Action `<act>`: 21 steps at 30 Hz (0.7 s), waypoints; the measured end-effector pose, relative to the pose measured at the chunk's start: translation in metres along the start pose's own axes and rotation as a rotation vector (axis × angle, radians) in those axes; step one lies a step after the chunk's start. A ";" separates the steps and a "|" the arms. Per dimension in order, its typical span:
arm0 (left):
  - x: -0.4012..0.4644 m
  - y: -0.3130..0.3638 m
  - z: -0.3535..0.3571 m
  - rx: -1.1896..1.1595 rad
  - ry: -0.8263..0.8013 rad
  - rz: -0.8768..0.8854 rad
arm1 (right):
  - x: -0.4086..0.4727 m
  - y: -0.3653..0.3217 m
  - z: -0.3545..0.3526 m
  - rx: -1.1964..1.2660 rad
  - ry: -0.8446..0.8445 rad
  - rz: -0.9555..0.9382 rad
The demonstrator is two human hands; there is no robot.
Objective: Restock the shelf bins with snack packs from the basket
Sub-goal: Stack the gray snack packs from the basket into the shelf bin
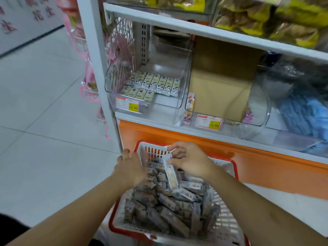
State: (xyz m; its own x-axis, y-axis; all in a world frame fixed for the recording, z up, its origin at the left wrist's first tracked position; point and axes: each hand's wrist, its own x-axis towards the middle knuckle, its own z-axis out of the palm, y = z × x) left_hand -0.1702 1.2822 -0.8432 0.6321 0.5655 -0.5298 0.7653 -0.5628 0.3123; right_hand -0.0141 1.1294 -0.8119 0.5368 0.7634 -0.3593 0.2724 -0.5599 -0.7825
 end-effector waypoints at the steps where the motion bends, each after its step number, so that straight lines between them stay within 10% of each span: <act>1: -0.004 0.009 -0.017 -0.062 -0.029 0.048 | -0.004 -0.016 -0.013 0.010 0.011 -0.036; 12: -0.085 0.070 -0.102 -0.754 -0.059 0.373 | -0.032 -0.087 -0.057 0.115 0.396 -0.195; 21: -0.060 0.060 -0.120 -1.244 -0.249 0.220 | -0.039 -0.098 -0.082 0.076 0.272 -0.398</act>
State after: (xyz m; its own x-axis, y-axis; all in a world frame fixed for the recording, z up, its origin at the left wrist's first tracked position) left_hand -0.1478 1.2866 -0.6984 0.8222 0.3301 -0.4637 0.3316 0.3844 0.8616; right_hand 0.0036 1.1277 -0.6791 0.5948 0.7958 0.1138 0.4457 -0.2087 -0.8705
